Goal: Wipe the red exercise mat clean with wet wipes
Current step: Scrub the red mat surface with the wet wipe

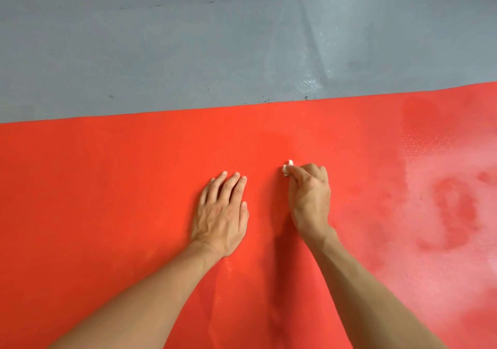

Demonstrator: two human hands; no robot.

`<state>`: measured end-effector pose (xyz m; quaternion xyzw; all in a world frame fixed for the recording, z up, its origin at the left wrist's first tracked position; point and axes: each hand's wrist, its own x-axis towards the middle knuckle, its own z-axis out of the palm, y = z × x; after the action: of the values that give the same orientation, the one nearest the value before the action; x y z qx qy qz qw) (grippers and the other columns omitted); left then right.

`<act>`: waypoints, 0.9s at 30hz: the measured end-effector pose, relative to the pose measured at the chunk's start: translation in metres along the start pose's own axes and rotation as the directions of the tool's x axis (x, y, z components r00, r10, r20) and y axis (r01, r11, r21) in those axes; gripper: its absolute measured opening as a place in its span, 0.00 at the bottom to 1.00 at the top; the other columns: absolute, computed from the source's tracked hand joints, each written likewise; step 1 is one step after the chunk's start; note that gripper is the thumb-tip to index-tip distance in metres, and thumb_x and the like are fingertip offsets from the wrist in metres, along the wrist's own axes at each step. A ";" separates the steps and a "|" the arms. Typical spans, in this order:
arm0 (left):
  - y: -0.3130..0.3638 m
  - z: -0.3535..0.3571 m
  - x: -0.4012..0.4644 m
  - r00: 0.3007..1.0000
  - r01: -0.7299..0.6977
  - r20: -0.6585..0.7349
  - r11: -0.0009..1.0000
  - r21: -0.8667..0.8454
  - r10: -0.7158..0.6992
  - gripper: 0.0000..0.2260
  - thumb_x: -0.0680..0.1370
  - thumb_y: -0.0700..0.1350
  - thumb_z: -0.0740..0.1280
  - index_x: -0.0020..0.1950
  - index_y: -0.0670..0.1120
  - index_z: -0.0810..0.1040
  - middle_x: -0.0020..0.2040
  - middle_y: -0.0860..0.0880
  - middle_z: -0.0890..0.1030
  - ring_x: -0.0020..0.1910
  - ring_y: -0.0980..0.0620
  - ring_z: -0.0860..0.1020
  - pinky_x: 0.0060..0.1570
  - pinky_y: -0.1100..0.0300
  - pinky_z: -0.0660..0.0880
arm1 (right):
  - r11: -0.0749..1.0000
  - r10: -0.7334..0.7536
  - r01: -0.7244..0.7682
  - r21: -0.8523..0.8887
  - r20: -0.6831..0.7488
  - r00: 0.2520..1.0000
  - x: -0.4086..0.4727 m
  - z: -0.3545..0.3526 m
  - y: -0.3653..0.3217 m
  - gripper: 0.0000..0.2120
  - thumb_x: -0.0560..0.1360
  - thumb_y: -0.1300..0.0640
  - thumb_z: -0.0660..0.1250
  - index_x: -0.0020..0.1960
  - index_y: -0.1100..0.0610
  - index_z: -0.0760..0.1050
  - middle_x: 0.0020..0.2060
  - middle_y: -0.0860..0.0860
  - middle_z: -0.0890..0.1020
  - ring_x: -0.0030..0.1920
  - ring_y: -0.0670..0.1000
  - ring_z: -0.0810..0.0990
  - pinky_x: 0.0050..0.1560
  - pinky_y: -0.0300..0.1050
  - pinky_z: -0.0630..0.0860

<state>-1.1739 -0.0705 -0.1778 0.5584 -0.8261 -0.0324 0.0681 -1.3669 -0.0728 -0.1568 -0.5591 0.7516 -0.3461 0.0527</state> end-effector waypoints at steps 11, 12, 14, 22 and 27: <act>-0.002 0.000 0.001 1.000 0.000 0.013 1.000 0.010 0.000 0.26 0.83 0.52 0.53 0.80 0.46 0.69 0.77 0.48 0.72 0.80 0.44 0.64 0.77 0.44 0.63 | 0.972 0.220 -0.230 -0.057 -0.146 0.965 -0.020 -0.022 0.035 0.09 0.82 0.62 0.67 0.53 0.56 0.86 0.41 0.55 0.77 0.44 0.60 0.73 0.48 0.50 0.70; -0.002 -0.001 0.001 1.000 0.001 0.015 1.000 0.009 -0.001 0.26 0.83 0.52 0.53 0.80 0.46 0.69 0.77 0.48 0.72 0.80 0.44 0.64 0.77 0.44 0.63 | 0.956 0.281 -0.291 -0.034 -0.176 0.943 -0.028 -0.016 0.022 0.09 0.82 0.63 0.66 0.53 0.56 0.86 0.41 0.55 0.77 0.44 0.59 0.73 0.48 0.48 0.69; -0.001 -0.001 0.001 1.000 0.000 0.014 1.000 -0.006 0.000 0.27 0.83 0.52 0.53 0.80 0.46 0.69 0.77 0.47 0.72 0.79 0.44 0.65 0.77 0.44 0.63 | 0.965 0.259 -0.262 0.004 -0.163 0.952 -0.051 -0.009 -0.005 0.09 0.82 0.63 0.67 0.52 0.55 0.85 0.41 0.54 0.77 0.43 0.58 0.73 0.48 0.45 0.67; -0.002 0.003 -0.002 1.000 -0.021 -0.019 1.000 -0.012 0.021 0.26 0.83 0.52 0.54 0.78 0.44 0.71 0.76 0.46 0.74 0.78 0.42 0.67 0.76 0.43 0.65 | 0.995 -0.083 0.084 -0.057 0.026 0.996 -0.047 -0.035 0.033 0.07 0.81 0.62 0.69 0.55 0.54 0.84 0.43 0.51 0.79 0.45 0.55 0.73 0.48 0.45 0.71; -0.006 -0.006 0.029 0.996 -0.018 -0.083 1.000 -0.026 0.016 0.21 0.81 0.53 0.57 0.69 0.47 0.79 0.68 0.47 0.78 0.66 0.41 0.76 0.63 0.44 0.72 | 0.977 0.210 -0.213 0.006 -0.186 0.960 -0.021 -0.008 0.016 0.07 0.80 0.62 0.69 0.52 0.54 0.85 0.39 0.52 0.79 0.42 0.57 0.73 0.44 0.51 0.72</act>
<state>-1.1777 -0.0992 -0.1709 0.5515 -0.8267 -0.0194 0.1099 -1.3760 -0.0482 -0.1663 -0.4413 0.8111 -0.3837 0.0152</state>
